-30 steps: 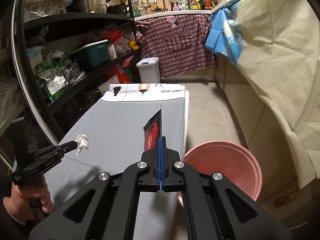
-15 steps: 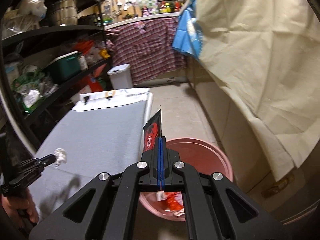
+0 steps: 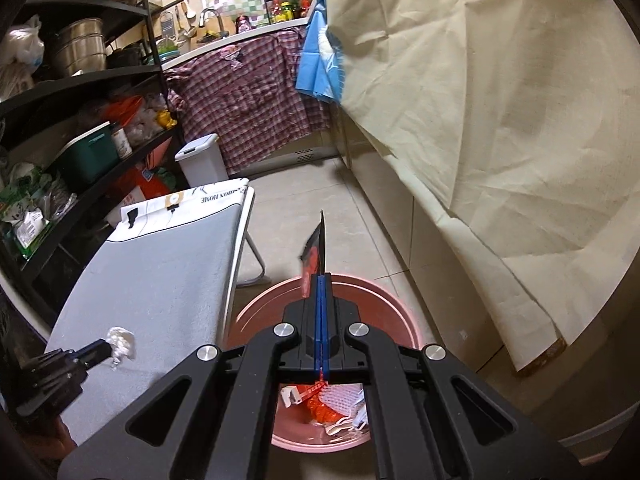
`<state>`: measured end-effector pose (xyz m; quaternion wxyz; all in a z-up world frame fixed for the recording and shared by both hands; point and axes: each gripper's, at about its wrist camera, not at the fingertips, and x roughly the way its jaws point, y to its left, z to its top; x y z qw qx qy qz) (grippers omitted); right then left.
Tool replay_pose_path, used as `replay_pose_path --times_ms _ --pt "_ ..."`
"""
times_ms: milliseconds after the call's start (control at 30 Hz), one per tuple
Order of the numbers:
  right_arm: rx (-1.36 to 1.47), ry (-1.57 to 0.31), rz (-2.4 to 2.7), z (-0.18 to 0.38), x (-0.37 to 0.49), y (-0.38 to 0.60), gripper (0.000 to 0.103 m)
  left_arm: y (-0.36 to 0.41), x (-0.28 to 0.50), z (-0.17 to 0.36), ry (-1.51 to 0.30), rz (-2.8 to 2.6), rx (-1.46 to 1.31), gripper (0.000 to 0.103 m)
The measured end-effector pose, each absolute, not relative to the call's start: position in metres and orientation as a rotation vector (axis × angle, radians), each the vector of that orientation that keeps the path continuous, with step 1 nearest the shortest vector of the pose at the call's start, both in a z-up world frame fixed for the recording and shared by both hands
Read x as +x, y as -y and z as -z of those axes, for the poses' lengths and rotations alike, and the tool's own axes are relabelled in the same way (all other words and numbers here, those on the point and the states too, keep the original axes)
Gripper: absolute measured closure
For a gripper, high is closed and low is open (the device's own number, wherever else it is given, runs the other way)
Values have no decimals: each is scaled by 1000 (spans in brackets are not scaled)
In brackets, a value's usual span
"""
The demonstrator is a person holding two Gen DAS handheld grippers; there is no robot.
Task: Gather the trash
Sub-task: 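Carry the tissue with the left tool while the right tool carries the snack packet over the bucket, then open both tools to drop the tissue and snack packet into the bucket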
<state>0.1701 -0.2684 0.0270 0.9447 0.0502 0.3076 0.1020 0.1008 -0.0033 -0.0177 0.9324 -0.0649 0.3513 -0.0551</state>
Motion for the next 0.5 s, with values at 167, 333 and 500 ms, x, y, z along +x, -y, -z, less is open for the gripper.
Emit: replay_pose_path --times_ms 167,333,500 --pt "99 -631 -184 -24 180 273 103 36 122 14 -713 172 -114 100" --pt "115 -641 -161 -20 191 281 103 64 146 13 -704 225 -92 100" --pt "112 -663 -156 -13 204 281 103 80 172 20 -730 257 -82 100"
